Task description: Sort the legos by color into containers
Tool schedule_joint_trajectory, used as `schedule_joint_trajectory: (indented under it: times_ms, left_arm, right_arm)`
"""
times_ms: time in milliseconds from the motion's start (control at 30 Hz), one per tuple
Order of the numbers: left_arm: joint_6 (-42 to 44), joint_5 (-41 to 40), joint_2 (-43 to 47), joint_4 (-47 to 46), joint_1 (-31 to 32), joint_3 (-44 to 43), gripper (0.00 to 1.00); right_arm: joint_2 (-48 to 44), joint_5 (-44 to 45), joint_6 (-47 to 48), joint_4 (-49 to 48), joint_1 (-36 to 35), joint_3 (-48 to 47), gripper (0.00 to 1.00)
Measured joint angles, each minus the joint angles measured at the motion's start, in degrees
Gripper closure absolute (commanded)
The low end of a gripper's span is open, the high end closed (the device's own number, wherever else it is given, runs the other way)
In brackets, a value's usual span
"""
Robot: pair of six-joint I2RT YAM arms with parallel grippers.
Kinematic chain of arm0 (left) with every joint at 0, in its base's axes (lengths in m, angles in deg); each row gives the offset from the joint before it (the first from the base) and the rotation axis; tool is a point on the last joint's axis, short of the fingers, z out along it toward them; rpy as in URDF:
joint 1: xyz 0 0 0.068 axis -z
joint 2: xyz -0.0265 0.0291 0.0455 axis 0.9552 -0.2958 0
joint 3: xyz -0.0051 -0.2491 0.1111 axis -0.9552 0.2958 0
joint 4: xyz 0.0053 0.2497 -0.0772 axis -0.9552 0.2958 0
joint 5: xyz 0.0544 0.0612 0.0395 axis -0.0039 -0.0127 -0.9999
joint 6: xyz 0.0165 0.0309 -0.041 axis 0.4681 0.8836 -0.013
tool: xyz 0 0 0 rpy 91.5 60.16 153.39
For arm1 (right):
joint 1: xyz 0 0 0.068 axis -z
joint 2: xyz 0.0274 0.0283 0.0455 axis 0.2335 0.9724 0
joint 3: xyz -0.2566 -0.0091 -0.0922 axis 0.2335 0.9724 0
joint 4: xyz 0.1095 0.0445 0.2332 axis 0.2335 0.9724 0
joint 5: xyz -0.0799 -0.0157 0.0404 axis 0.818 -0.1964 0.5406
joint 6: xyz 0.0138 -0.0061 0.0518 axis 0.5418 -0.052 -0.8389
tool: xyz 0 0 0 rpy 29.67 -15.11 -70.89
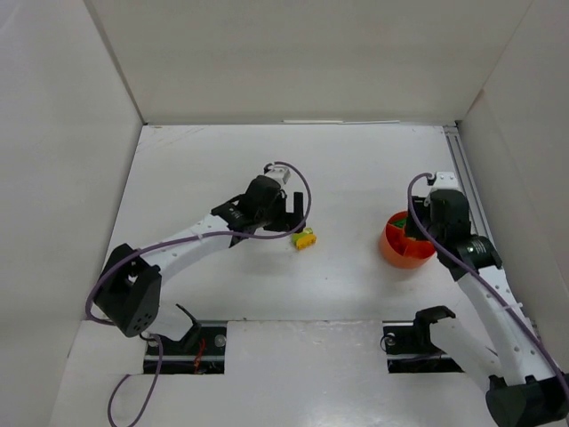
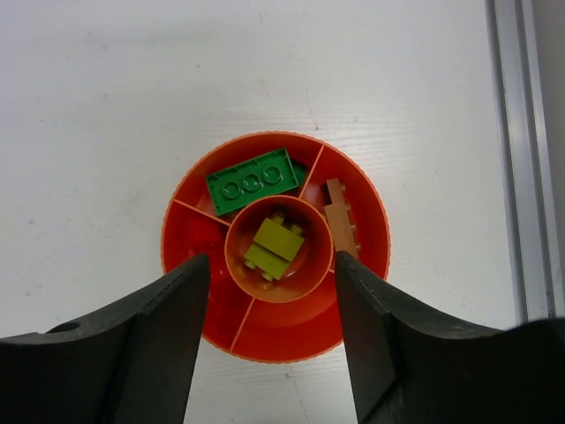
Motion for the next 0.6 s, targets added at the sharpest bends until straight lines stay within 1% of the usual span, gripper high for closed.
schedule_joint_trajectory:
  times_ms: [67, 167, 233, 267, 300, 333, 400, 500, 600]
  left_arm:
    - [3.3, 2.1, -0.3, -2.2, 0.0, 1.0, 0.03]
    - [5.3, 2.7, -2.9, -2.7, -0.4, 0.0, 0.12]
    - [4.2, 2.6, -7.0, -0.2, -1.8, -4.2, 0.17]
    - [2.6, 1.9, -9.5, 1.1, -2.7, -6.8, 0.21]
    - [0.9, 1.2, -11.8, 2.0, -3.4, -9.2, 0.21]
    - [-0.8, 0.3, -13.9, 3.1, -3.8, -11.3, 0.24]
    - [-5.2, -2.0, -17.1, 4.6, -4.1, -14.3, 0.24]
    - [-12.2, -5.8, -20.4, 9.5, -2.2, -17.1, 0.26]
    - [-18.3, -7.7, -22.9, 13.4, 0.0, -19.6, 0.27]
  right_arm:
    - [-2.4, -0.8, 0.3, -0.2, 0.0, 0.0, 0.36]
    - [-3.8, -2.1, 0.7, -0.3, 0.0, 0.0, 0.36]
    - [-3.7, -2.3, 0.9, -0.2, 0.0, 0.0, 0.36]
    - [-3.3, -2.3, 1.0, -0.2, 0.0, 0.0, 0.36]
    - [-3.1, -2.3, 1.0, -0.1, 0.0, 0.0, 0.36]
    - [-2.9, -2.2, 1.0, 0.0, 0.0, 0.0, 0.36]
    - [-2.8, -1.7, 1.0, 0.2, 0.0, 0.0, 0.36]
    - [-2.9, -0.6, 1.0, 0.4, 0.0, -0.2, 0.36]
    - [-3.0, 0.5, 1.0, 0.7, 0.0, -0.2, 0.35]
